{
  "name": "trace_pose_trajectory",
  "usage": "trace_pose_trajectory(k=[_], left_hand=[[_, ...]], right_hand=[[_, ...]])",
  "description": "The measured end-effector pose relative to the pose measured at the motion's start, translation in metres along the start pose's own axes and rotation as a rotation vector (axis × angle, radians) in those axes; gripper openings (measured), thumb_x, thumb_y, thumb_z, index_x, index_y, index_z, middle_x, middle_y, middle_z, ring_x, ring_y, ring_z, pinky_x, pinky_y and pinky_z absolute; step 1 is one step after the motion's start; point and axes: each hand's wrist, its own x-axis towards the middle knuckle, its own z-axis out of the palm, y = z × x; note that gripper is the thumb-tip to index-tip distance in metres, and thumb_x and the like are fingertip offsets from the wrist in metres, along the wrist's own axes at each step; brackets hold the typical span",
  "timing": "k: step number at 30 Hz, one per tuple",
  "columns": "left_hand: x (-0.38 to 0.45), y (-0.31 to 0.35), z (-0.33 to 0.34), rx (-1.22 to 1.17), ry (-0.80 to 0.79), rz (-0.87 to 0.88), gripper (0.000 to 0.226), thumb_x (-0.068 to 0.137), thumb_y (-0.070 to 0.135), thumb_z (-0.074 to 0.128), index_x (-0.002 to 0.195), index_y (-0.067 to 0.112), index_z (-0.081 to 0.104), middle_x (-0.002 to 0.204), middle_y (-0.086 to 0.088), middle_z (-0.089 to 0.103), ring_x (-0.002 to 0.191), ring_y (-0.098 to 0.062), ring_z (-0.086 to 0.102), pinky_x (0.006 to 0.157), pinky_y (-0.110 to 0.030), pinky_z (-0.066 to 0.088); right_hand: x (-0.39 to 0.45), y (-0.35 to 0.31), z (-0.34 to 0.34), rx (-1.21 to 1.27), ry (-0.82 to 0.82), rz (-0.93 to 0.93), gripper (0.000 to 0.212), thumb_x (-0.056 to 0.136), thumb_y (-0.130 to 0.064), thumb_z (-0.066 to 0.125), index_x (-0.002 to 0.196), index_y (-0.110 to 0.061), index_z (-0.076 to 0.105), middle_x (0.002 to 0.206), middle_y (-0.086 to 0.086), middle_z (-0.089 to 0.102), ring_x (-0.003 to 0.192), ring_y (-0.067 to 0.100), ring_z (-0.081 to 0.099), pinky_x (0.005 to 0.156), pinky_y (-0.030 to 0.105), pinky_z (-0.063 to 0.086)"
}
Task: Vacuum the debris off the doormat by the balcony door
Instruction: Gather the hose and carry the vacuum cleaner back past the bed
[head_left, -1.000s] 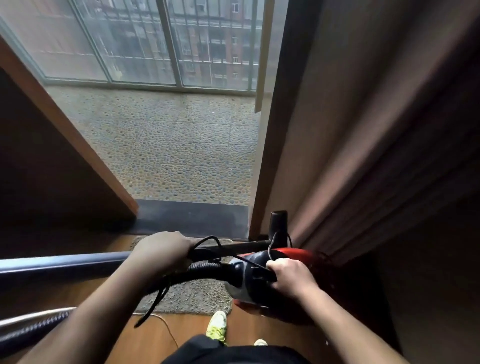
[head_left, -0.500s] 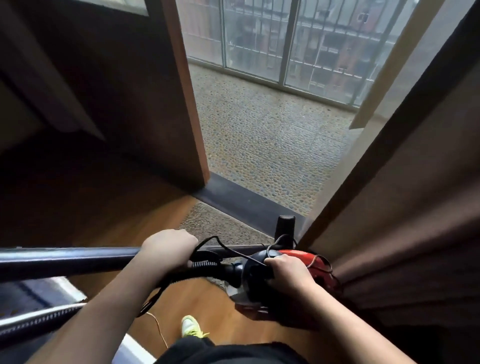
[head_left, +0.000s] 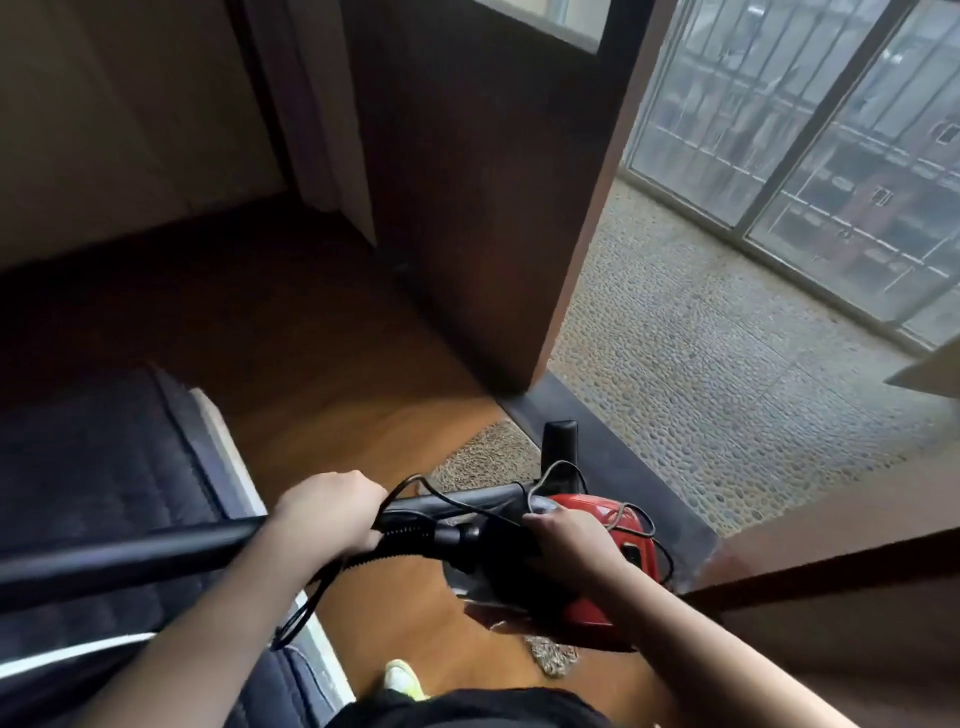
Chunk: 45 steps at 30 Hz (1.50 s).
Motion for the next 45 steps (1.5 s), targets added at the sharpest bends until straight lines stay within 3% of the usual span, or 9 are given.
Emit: trace_pose_trajectory(k=[10,17,21,25,30,34,38,45], left_hand=[[0.022,-0.097,-0.021,-0.034,0.072,-0.127,0.02,0.089,0.035,0.054,0.105,0.027,0.061,0.095,0.004,0.064,0.093,-0.022,0.065,0.064,-0.028,0.046],[0.076,-0.126,-0.043,-0.087,0.04,-0.187,0.023,0.089,0.036,0.055,0.11,0.028,0.061,0.103,0.003,0.065,0.1,-0.023,0.064,0.067,-0.029,0.045],[0.108,-0.138,-0.065,-0.14,-0.016,-0.243,0.023,0.089,0.035,0.056,0.11,0.028,0.062,0.092,0.002,0.061,0.095,-0.024,0.064,0.071,-0.032,0.051],[0.13,-0.159,-0.088,-0.156,-0.022,-0.274,0.022,0.089,0.033,0.055,0.109,0.024,0.06,0.1,-0.001,0.064,0.096,-0.026,0.064,0.074,-0.033,0.049],[0.147,-0.194,-0.101,-0.23,-0.016,-0.345,0.019,0.089,0.034,0.055,0.106,0.025,0.059,0.094,0.0,0.062,0.094,-0.024,0.064,0.073,-0.033,0.052],[0.165,-0.231,-0.106,-0.268,-0.008,-0.391,0.02,0.091,0.034,0.055,0.107,0.024,0.059,0.084,0.002,0.051,0.094,-0.024,0.063,0.071,-0.033,0.051],[0.188,-0.28,-0.108,-0.298,0.005,-0.414,0.022,0.092,0.033,0.055,0.111,0.022,0.059,0.1,-0.003,0.062,0.097,-0.026,0.062,0.072,-0.034,0.049],[0.214,-0.378,-0.115,-0.31,0.036,-0.42,0.024,0.093,0.03,0.053,0.115,0.021,0.06,0.1,-0.004,0.064,0.092,-0.026,0.064,0.066,-0.031,0.046]], right_hand=[[0.115,-0.05,-0.052,-0.127,-0.04,-0.108,0.031,0.086,-0.035,0.057,0.114,-0.023,0.062,0.107,0.004,0.067,0.098,0.028,0.065,0.075,0.035,0.048],[0.204,-0.042,-0.074,-0.158,-0.085,-0.168,0.034,0.084,-0.04,0.059,0.115,-0.026,0.061,0.105,0.004,0.069,0.095,0.028,0.066,0.073,0.033,0.049],[0.257,-0.034,-0.088,-0.159,-0.136,-0.205,0.037,0.083,-0.043,0.059,0.115,-0.026,0.061,0.106,0.004,0.069,0.096,0.028,0.066,0.076,0.035,0.051],[0.307,-0.036,-0.108,-0.183,-0.151,-0.269,0.035,0.084,-0.041,0.059,0.115,-0.024,0.062,0.106,0.006,0.069,0.096,0.029,0.066,0.075,0.036,0.051],[0.367,-0.052,-0.13,-0.161,-0.134,-0.329,0.042,0.079,-0.045,0.063,0.118,-0.029,0.06,0.107,0.003,0.068,0.096,0.028,0.066,0.075,0.035,0.051],[0.42,-0.074,-0.142,-0.169,-0.118,-0.353,0.046,0.074,-0.052,0.065,0.116,-0.033,0.06,0.107,-0.001,0.068,0.094,0.024,0.067,0.076,0.035,0.054],[0.473,-0.108,-0.151,-0.212,-0.138,-0.376,0.048,0.075,-0.052,0.065,0.119,-0.033,0.059,0.108,-0.002,0.069,0.096,0.022,0.067,0.076,0.033,0.053],[0.554,-0.176,-0.175,-0.259,-0.133,-0.402,0.051,0.079,-0.049,0.065,0.127,-0.033,0.056,0.115,-0.004,0.068,0.099,0.021,0.066,0.08,0.034,0.054]])
